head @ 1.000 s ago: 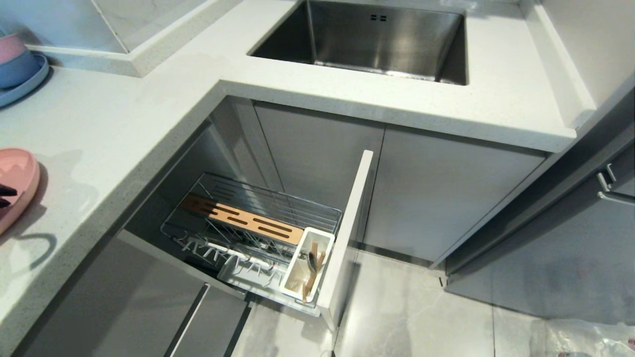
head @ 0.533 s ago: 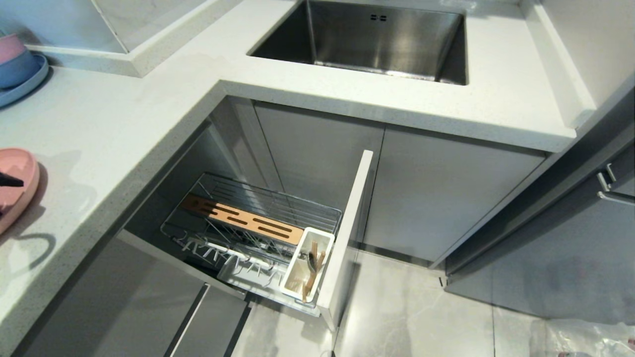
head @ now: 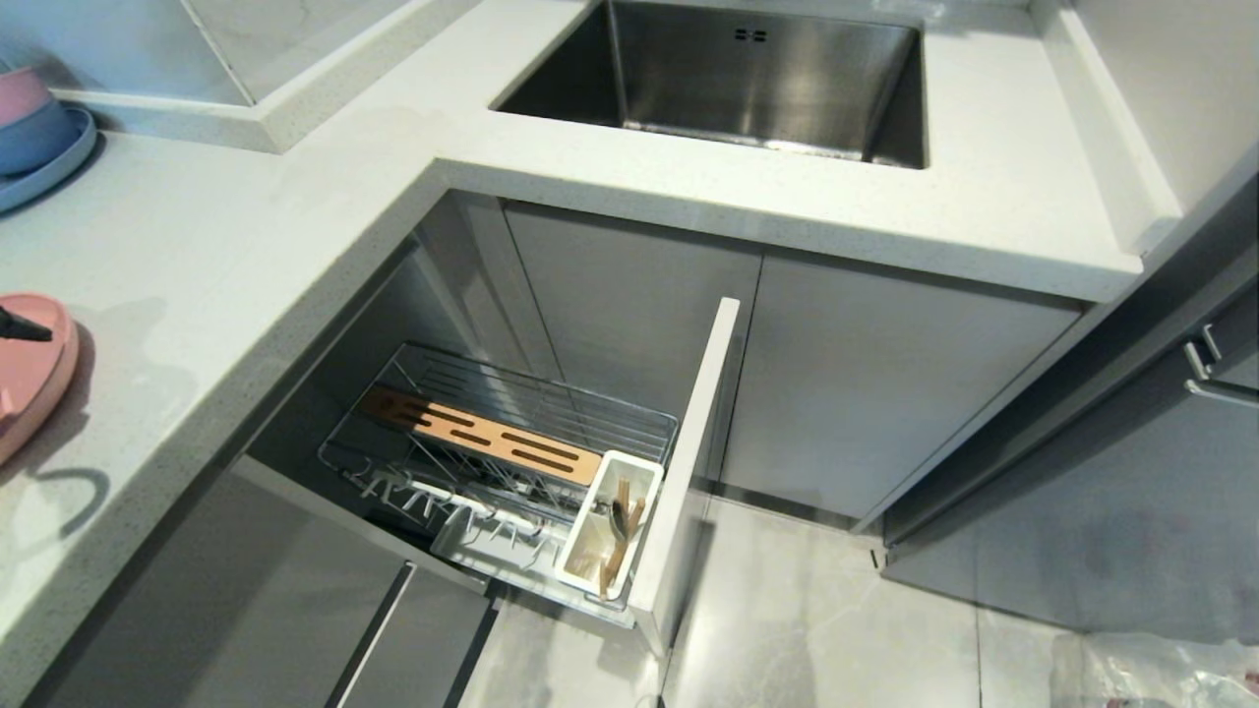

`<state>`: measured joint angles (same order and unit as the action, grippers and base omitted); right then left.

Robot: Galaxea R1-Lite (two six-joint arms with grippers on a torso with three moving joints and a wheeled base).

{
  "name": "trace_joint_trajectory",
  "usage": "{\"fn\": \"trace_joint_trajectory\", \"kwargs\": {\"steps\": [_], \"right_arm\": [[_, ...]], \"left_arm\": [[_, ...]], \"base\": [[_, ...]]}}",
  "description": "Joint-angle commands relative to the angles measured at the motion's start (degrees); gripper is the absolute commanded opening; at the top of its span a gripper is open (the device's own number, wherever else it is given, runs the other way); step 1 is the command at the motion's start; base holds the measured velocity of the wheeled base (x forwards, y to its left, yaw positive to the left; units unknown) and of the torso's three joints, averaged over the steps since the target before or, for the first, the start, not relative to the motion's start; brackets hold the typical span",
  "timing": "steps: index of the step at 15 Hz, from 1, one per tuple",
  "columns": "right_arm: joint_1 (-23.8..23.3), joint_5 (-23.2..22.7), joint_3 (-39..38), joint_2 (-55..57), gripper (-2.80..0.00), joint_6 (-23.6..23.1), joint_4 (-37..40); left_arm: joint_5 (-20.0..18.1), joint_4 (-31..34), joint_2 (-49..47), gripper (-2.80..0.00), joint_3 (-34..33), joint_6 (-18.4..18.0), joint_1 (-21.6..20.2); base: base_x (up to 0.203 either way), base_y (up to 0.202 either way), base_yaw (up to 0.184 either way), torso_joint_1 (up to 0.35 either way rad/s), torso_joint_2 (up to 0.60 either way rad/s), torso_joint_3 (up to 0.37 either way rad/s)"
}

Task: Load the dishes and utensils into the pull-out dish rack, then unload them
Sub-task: Take the chopsticks out of the cupboard

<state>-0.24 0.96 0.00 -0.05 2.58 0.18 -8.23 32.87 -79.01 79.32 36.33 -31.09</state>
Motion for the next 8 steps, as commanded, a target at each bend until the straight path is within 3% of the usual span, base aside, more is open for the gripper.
{"fn": "trace_joint_trajectory", "kwargs": {"steps": [1, 6, 7, 8], "right_arm": [[0.0, 0.0, -0.1, 0.0, -2.80, 0.0, 0.0], [0.1, 0.0, -0.1, 0.0, -2.80, 0.0, 0.0], [0.1, 0.0, -0.1, 0.0, -2.80, 0.0, 0.0], [0.0, 0.0, -0.1, 0.0, -2.80, 0.0, 0.0]], "left_arm": [[-0.1, 0.2, 1.6, 0.00, 0.1, 0.2, 0.1], [-0.1, 0.1, 5.9, 0.00, 0.0, 0.2, 2.4], [0.0, 0.1, 7.3, -2.80, 0.0, 0.0, 3.2], [0.2, 0.0, 8.7, -2.80, 0.2, -0.2, 4.2]], "base": [[0.000, 0.000, 0.000, 0.000, 0.00, 0.000], [0.000, 0.000, 0.000, 0.000, 0.00, 0.000], [0.000, 0.000, 0.000, 0.000, 0.00, 0.000], [0.000, 0.000, 0.000, 0.000, 0.00, 0.000]]}}
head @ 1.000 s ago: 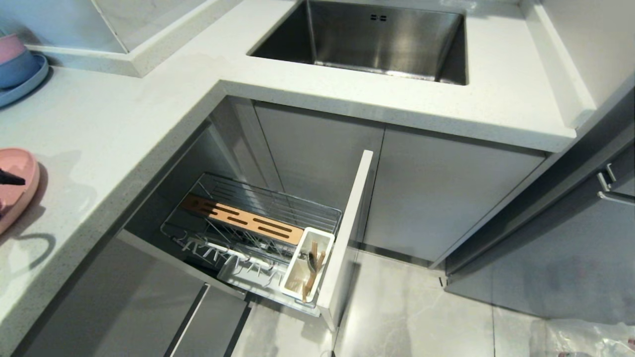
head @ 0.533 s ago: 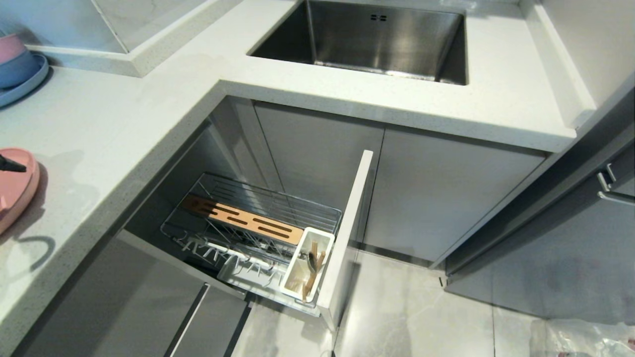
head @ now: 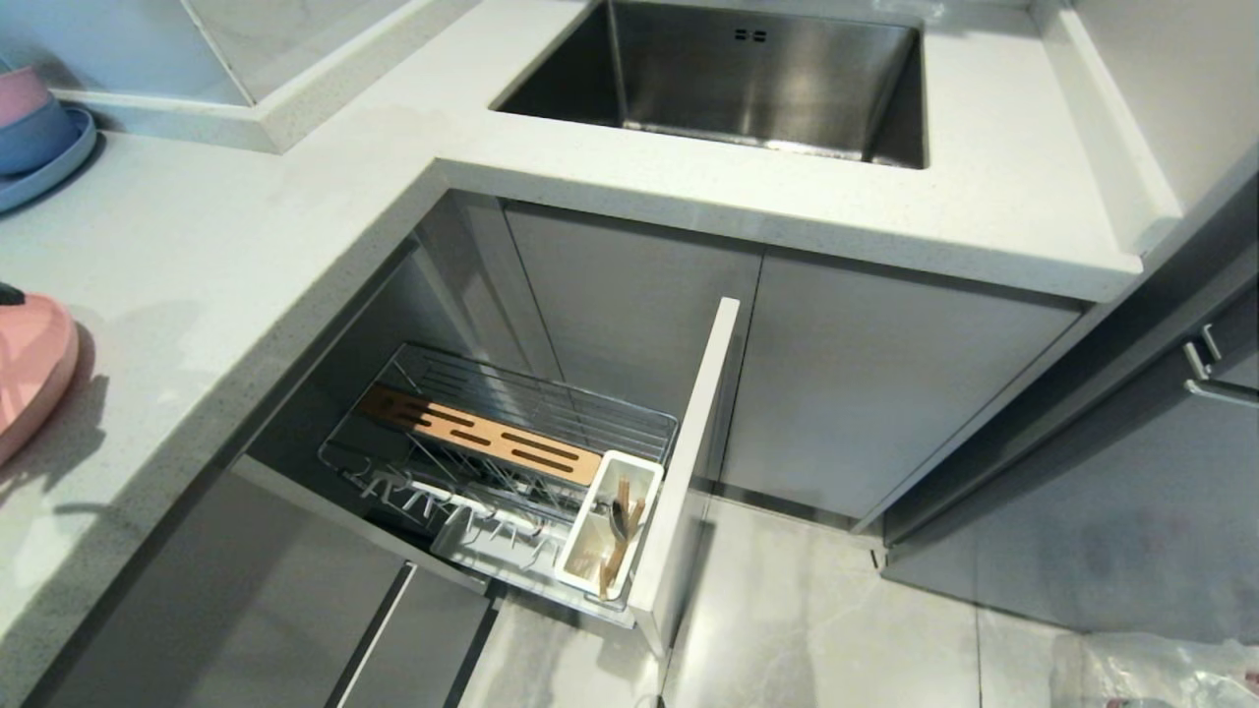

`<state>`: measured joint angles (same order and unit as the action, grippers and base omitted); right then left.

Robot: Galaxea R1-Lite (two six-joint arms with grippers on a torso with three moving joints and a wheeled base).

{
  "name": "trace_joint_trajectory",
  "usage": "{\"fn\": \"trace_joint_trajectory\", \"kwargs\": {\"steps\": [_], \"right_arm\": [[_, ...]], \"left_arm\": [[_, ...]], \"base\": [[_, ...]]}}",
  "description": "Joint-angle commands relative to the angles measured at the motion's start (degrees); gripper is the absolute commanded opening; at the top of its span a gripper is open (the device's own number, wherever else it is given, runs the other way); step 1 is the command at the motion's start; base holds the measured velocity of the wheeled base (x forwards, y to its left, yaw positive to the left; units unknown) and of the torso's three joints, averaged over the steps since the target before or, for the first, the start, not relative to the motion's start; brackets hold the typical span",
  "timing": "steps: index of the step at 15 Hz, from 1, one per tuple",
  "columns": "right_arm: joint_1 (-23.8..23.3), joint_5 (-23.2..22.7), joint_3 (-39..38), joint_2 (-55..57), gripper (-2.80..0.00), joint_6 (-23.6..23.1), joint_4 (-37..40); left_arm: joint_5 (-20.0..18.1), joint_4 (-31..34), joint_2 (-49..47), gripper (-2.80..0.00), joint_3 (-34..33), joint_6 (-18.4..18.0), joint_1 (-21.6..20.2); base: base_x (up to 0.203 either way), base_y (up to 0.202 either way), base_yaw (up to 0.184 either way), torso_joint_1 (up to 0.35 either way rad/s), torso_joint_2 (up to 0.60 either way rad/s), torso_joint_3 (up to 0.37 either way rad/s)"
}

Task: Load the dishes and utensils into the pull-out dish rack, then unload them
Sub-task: Take the chopsticks out of the cupboard

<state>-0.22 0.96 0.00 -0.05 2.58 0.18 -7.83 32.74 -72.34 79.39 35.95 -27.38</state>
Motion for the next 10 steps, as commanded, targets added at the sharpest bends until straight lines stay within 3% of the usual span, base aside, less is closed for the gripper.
{"fn": "trace_joint_trajectory", "kwargs": {"steps": [1, 5, 10], "right_arm": [[0.0, 0.0, -0.1, 0.0, -2.80, 0.0, 0.0], [0.0, 0.0, -0.1, 0.0, -2.80, 0.0, 0.0], [0.0, 0.0, -0.1, 0.0, -2.80, 0.0, 0.0]], "left_arm": [[0.2, 0.0, 3.7, -2.80, 0.3, 0.0, 1.8], [0.4, -0.3, 7.2, -2.80, 6.7, -1.4, 11.4], [-0.3, -3.6, 8.4, -2.80, 10.1, -9.8, 31.7]], "base": [[0.000, 0.000, 0.000, 0.000, 0.00, 0.000], [0.000, 0.000, 0.000, 0.000, 0.00, 0.000], [0.000, 0.000, 0.000, 0.000, 0.00, 0.000]]}}
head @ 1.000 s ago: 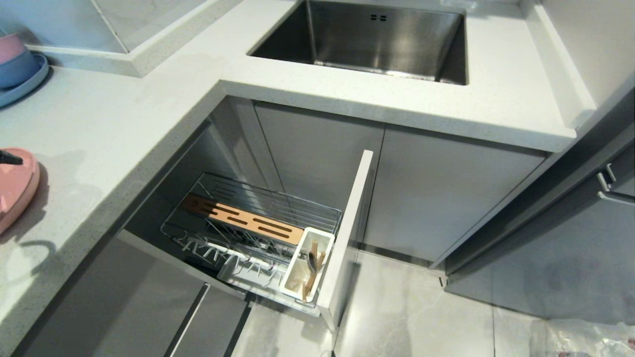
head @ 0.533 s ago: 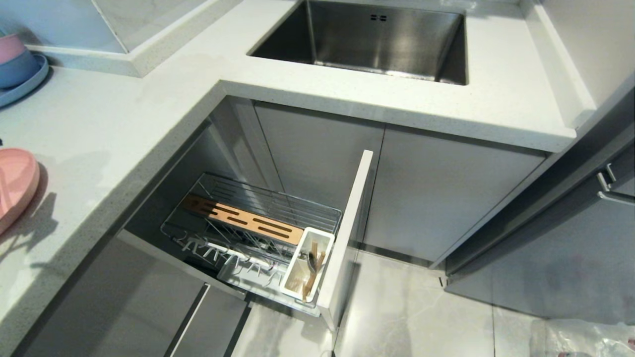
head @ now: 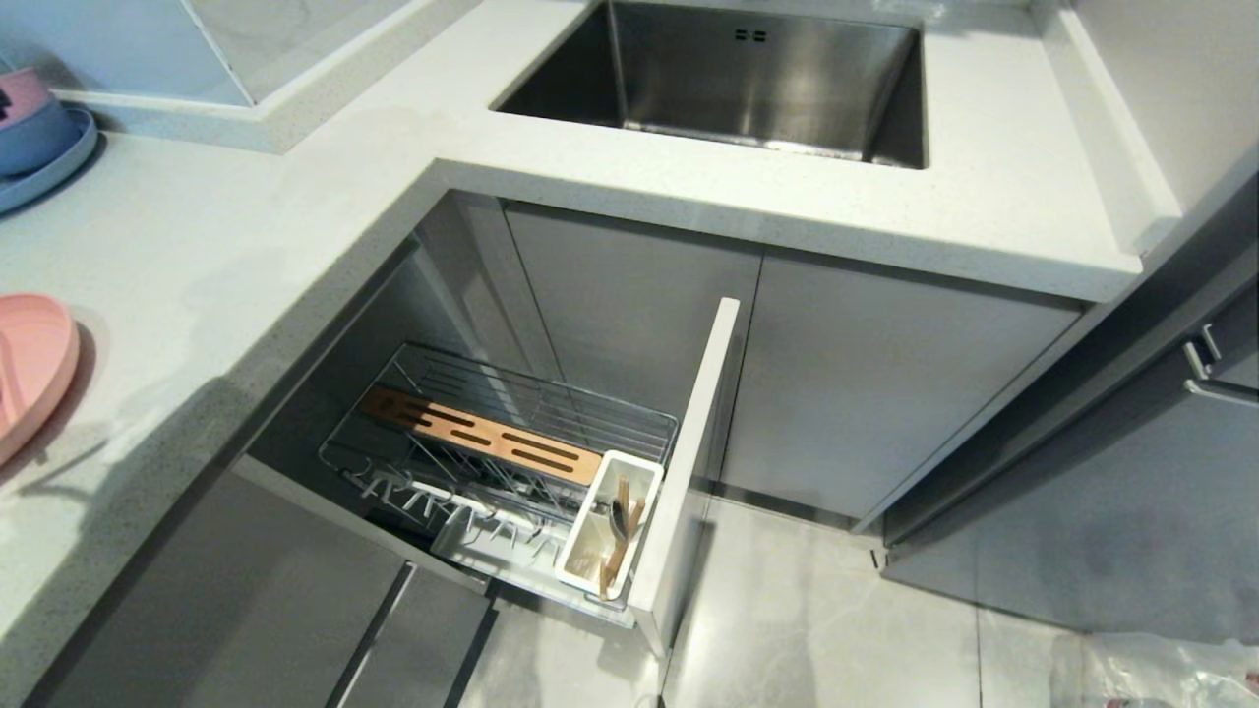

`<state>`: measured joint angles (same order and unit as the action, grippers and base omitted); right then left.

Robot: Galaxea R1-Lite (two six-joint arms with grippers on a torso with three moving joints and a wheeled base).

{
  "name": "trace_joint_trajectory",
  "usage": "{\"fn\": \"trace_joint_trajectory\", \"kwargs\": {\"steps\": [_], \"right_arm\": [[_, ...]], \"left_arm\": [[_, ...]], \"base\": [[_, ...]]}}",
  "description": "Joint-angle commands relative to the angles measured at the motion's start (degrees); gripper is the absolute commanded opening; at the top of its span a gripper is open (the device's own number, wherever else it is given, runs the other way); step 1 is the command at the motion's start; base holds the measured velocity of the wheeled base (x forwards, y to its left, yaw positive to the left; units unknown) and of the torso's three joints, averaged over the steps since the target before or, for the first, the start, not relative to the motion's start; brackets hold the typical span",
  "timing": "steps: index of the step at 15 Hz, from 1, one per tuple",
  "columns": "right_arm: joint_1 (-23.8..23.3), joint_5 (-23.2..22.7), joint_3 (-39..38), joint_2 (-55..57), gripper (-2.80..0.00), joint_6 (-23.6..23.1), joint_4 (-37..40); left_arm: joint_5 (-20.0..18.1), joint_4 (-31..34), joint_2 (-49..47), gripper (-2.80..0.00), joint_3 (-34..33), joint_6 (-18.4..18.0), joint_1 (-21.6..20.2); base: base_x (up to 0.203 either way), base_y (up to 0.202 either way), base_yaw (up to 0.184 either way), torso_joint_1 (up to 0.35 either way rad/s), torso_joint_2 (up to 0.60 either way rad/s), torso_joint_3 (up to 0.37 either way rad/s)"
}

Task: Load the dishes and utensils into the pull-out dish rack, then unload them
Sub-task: Take the chopsticks out of the cupboard

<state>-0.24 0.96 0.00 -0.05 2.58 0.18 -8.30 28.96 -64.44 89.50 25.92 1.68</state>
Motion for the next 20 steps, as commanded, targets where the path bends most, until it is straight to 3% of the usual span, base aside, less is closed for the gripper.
{"fn": "trace_joint_trajectory", "kwargs": {"steps": [1, 4, 9, 11, 13, 15, 20], "right_arm": [[0.1, 0.0, -0.1, 0.0, -2.80, 0.0, 0.0], [0.1, 0.0, -0.1, 0.0, -2.80, 0.0, 0.0], [0.0, 0.0, -0.1, 0.0, -2.80, 0.0, 0.0], [0.0, 0.0, -0.1, 0.0, -2.80, 0.0, 0.0], [0.0, 0.0, -0.1, 0.0, -2.80, 0.0, 0.0], [0.0, 0.0, -0.1, 0.0, -2.80, 0.0, 0.0], [0.0, 0.0, -0.1, 0.0, -2.80, 0.0, 0.0]], "left_arm": [[-1.0, -0.1, -0.2, -2.80, -0.3, -0.4, 5.8], [-8.1, 1.2, -3.5, -2.80, -2.2, -1.2, 11.8], [-8.5, 10.3, -13.8, -2.80, -2.7, -0.6, 23.0], [-5.0, 14.7, -21.0, -2.80, -1.8, 0.2, 24.5], [2.3, 18.5, -28.5, -2.80, -0.7, 1.8, 25.7], [9.0, 20.4, -35.1, -2.80, 0.1, 5.9, 26.9], [10.8, 21.3, -45.8, -2.80, 0.6, 10.8, 29.7]], "base": [[0.000, 0.000, 0.000, 0.000, 0.00, 0.000], [0.000, 0.000, 0.000, 0.000, 0.00, 0.000], [0.000, 0.000, 0.000, 0.000, 0.00, 0.000], [0.000, 0.000, 0.000, 0.000, 0.00, 0.000], [0.000, 0.000, 0.000, 0.000, 0.00, 0.000], [0.000, 0.000, 0.000, 0.000, 0.00, 0.000], [0.000, 0.000, 0.000, 0.000, 0.00, 0.000]]}}
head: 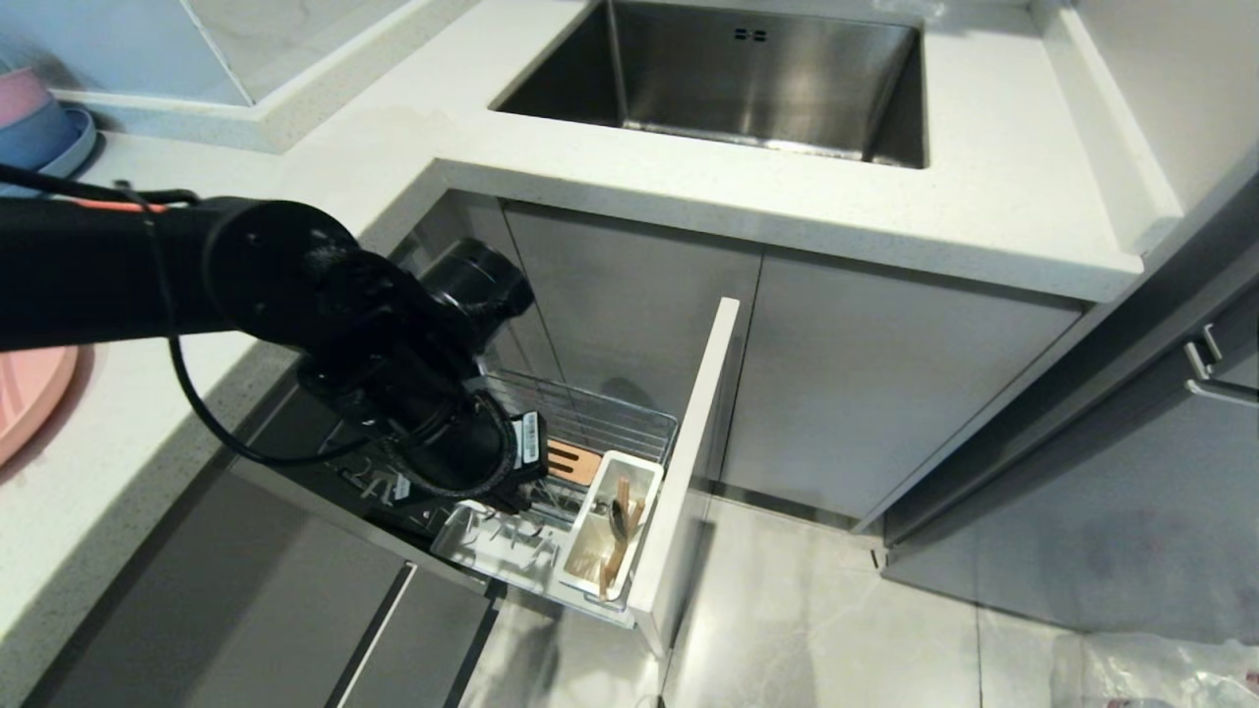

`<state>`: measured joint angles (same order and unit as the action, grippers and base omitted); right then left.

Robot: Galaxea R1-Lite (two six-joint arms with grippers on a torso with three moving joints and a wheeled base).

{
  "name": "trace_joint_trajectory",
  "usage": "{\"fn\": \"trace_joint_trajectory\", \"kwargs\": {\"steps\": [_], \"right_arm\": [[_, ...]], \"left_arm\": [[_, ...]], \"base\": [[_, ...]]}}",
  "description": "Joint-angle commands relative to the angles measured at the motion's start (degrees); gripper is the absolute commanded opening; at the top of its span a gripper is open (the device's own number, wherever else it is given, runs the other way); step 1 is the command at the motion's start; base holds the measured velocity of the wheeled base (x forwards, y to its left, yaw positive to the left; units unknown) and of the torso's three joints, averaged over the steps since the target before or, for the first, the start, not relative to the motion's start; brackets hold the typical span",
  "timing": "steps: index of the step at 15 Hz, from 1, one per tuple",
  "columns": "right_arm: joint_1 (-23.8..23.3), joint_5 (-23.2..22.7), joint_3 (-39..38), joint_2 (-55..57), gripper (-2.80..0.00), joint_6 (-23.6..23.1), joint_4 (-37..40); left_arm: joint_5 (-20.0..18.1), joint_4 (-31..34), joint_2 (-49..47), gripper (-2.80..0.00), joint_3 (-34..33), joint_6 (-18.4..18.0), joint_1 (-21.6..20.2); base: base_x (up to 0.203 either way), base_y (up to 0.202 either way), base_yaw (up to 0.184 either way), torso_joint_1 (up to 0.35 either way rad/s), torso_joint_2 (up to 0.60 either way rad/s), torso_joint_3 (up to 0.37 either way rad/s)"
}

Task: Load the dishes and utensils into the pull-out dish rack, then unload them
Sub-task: Take the chopsticks out of the cupboard

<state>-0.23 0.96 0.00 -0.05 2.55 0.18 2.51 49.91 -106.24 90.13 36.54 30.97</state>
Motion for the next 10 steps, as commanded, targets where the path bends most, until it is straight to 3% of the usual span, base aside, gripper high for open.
{"fn": "trace_joint_trajectory", "kwargs": {"steps": [1, 2, 3, 5, 8, 10], "right_arm": [[0.0, 0.0, -0.1, 0.0, -2.80, 0.1, 0.0], [0.0, 0.0, -0.1, 0.0, -2.80, 0.0, 0.0], [0.0, 0.0, -0.1, 0.0, -2.80, 0.0, 0.0], [0.0, 0.0, -0.1, 0.0, -2.80, 0.0, 0.0], [0.0, 0.0, -0.1, 0.0, -2.80, 0.0, 0.0], [0.0, 0.0, -0.1, 0.0, -2.80, 0.0, 0.0]], "left_arm": [[-0.1, 0.3, -5.9, -2.80, -0.2, 0.4, 0.6], [-0.1, 0.3, -7.7, -2.80, -0.1, 0.5, 0.7], [-0.1, 0.3, -9.1, -0.03, -0.1, 0.5, 0.7], [-0.6, 0.3, -11.4, 0.00, -0.1, 0.6, 0.8], [-5.4, 0.2, -13.1, 0.00, 0.1, 1.3, 0.8], [-5.8, 0.2, -14.2, 0.00, 0.2, 1.4, 0.8]], "base": [[0.000, 0.000, 0.000, 0.000, 0.00, 0.000], [0.000, 0.000, 0.000, 0.000, 0.00, 0.000], [0.000, 0.000, 0.000, 0.000, 0.00, 0.000], [0.000, 0.000, 0.000, 0.000, 0.00, 0.000], [0.000, 0.000, 0.000, 0.000, 0.00, 0.000], [0.000, 0.000, 0.000, 0.000, 0.00, 0.000]]}}
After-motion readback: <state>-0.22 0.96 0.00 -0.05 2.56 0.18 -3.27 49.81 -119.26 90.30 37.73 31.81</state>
